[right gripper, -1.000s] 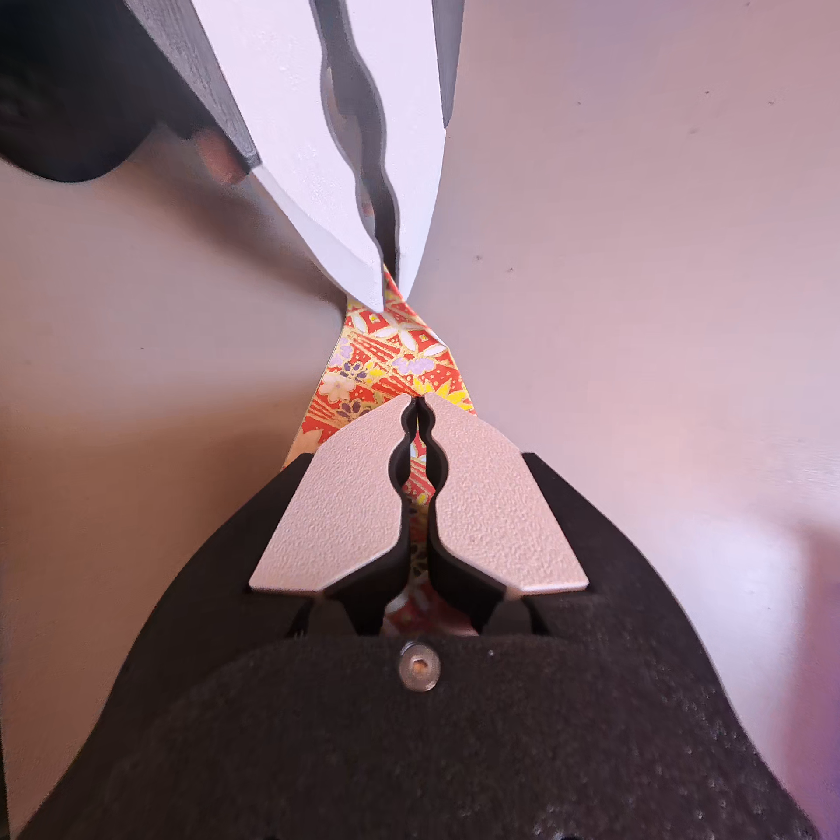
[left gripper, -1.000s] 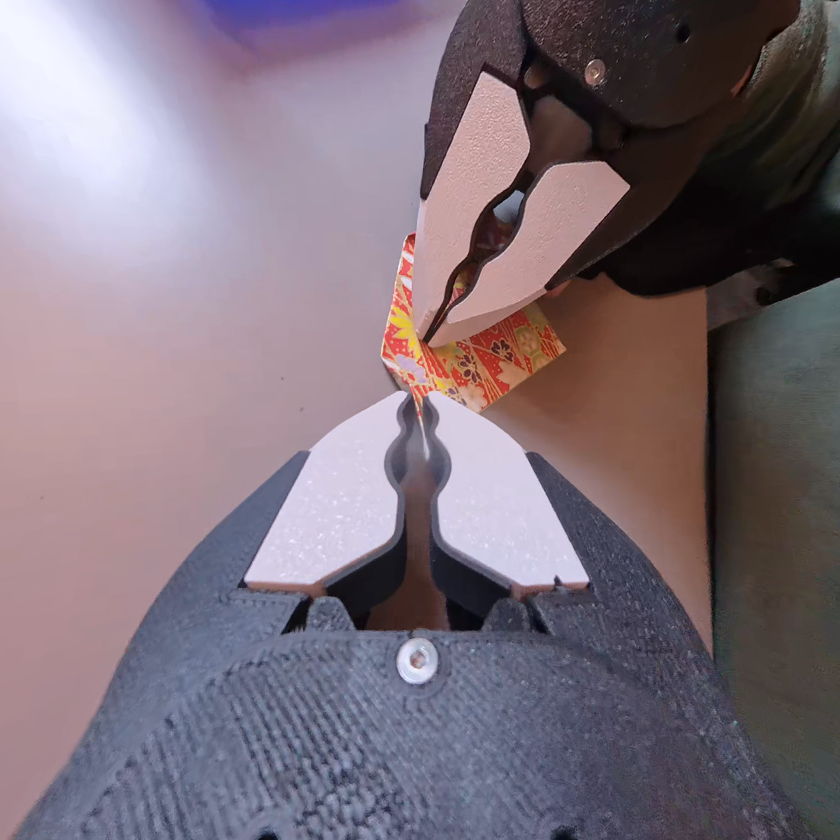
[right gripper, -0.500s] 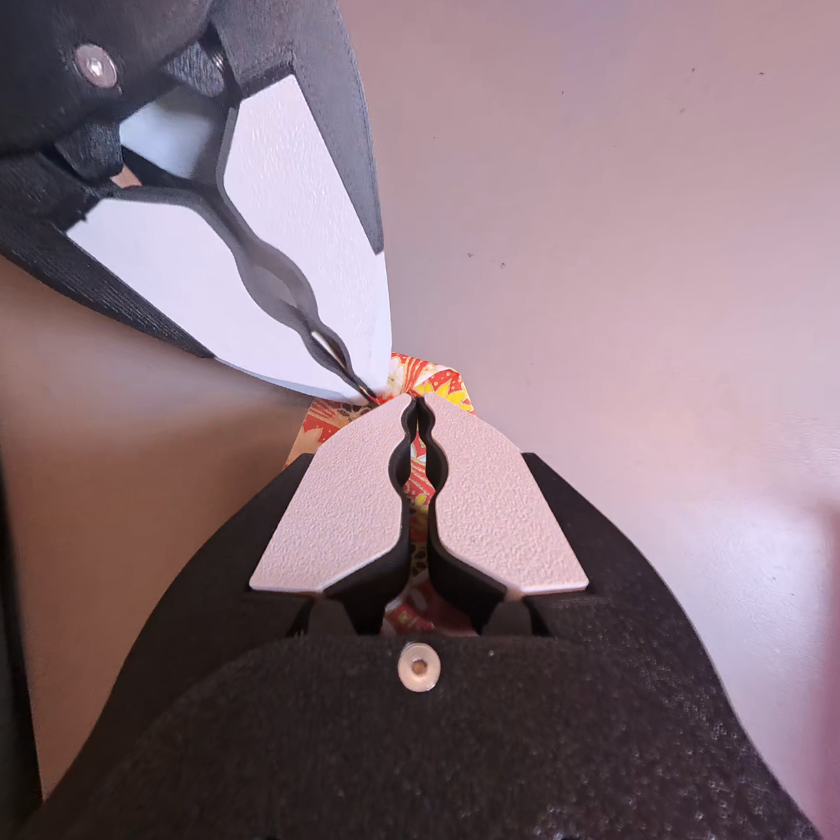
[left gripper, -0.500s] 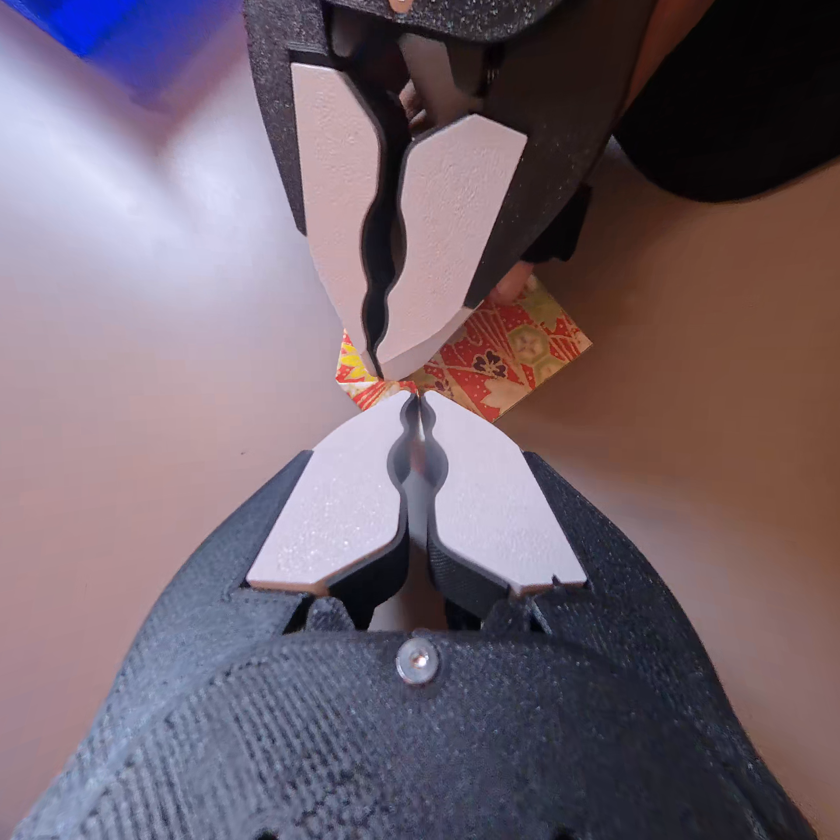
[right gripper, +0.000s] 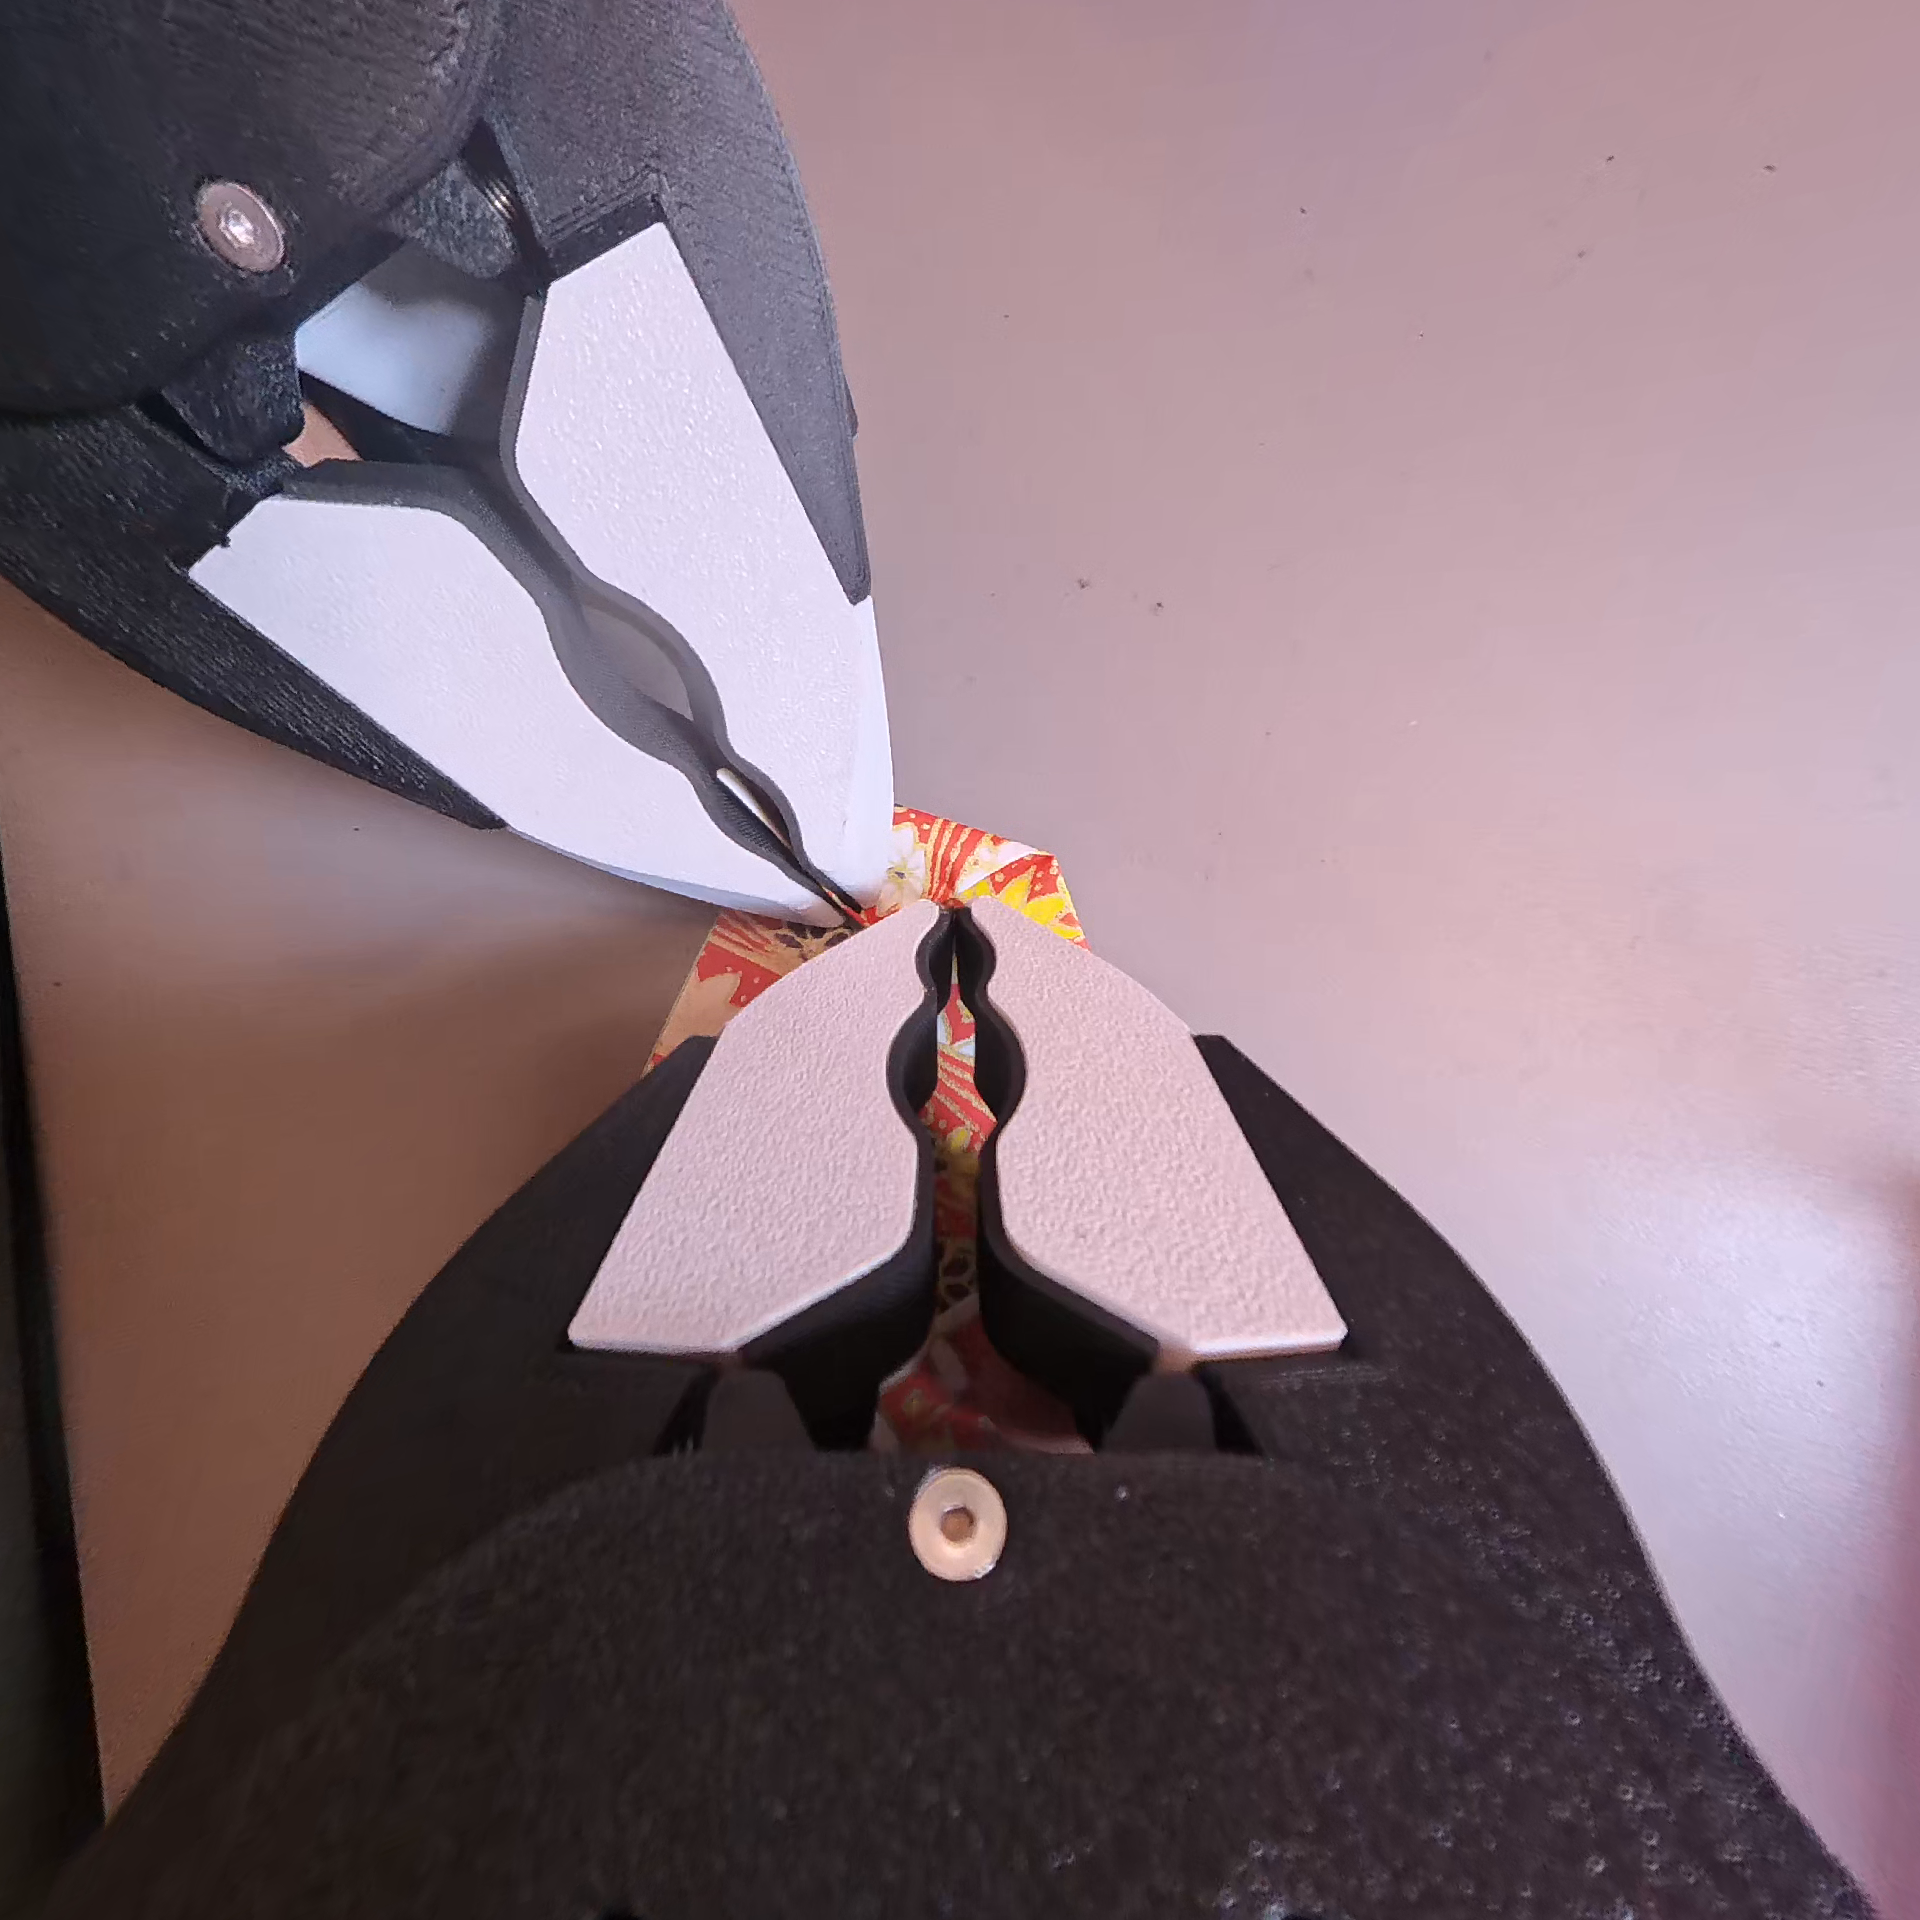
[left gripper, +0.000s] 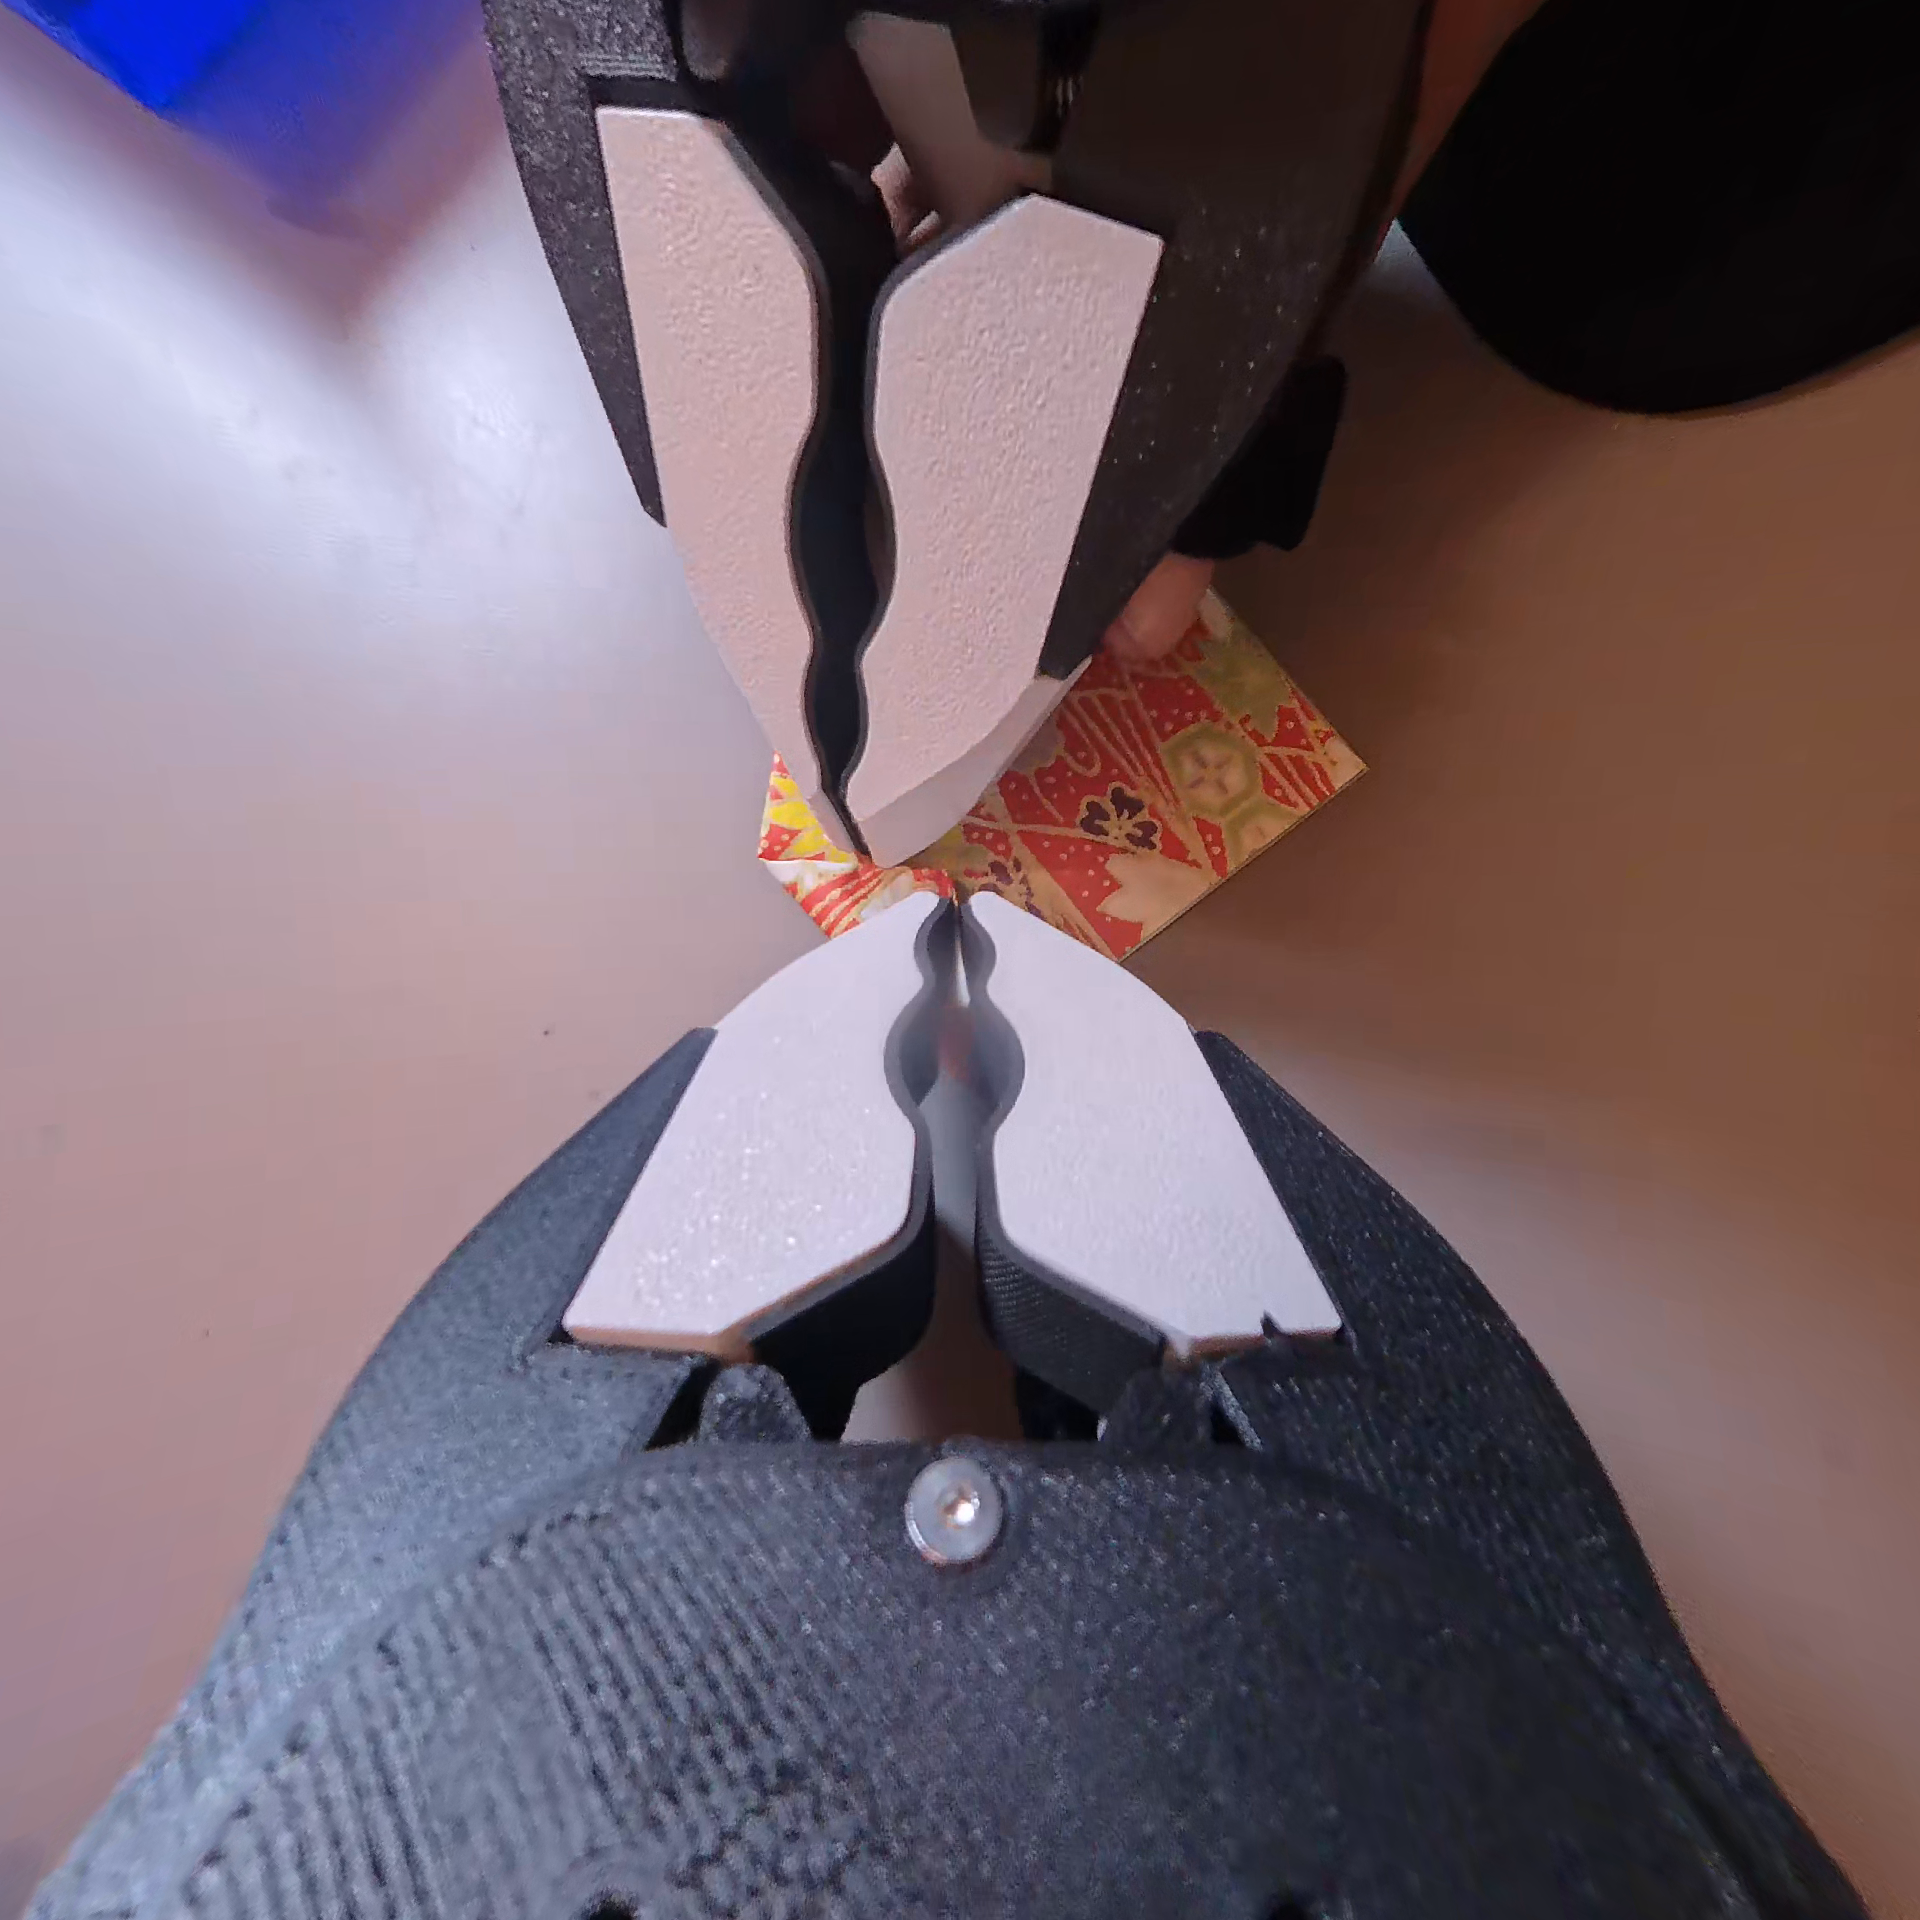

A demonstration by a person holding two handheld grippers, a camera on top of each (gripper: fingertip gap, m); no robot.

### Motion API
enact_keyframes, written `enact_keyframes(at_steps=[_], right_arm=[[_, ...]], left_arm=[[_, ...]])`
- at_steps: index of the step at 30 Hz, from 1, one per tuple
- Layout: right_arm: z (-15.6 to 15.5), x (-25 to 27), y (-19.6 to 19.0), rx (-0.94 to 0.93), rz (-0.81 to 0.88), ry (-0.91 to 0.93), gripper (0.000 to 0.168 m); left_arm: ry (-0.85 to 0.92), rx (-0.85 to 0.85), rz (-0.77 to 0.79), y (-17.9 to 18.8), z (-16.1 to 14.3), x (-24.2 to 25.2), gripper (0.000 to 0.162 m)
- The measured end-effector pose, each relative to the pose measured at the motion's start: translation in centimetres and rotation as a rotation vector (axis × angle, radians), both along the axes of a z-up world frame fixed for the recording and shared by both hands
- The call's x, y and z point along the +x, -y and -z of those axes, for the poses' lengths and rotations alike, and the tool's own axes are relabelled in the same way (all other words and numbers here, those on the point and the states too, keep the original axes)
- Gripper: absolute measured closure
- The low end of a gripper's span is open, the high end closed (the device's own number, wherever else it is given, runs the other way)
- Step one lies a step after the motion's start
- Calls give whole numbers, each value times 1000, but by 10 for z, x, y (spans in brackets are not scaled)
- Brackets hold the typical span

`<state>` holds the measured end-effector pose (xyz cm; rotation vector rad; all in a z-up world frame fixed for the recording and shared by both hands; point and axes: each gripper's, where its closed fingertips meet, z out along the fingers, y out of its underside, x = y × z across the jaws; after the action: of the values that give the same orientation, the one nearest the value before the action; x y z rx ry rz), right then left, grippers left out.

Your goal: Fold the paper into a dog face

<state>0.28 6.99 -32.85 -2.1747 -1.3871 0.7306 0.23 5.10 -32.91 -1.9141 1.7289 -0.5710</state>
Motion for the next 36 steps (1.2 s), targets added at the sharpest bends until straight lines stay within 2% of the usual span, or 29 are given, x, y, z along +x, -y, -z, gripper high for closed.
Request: enact_keyframes(at_steps=[8,14,24,36], right_arm=[[-2,1,0,-10,-10,-8,164],[-23,-7,-10,96,-25,-121,165],[0,-8,-7,134,-64,6,168],[-7,-6,-4,160,-93,-16,167]], left_arm=[[-2,17,-4,0,0,0,162],[0,11,5,2,0,0,162],[-6,17,14,3,0,0,162],[-7,11,9,5,0,-8,162]])
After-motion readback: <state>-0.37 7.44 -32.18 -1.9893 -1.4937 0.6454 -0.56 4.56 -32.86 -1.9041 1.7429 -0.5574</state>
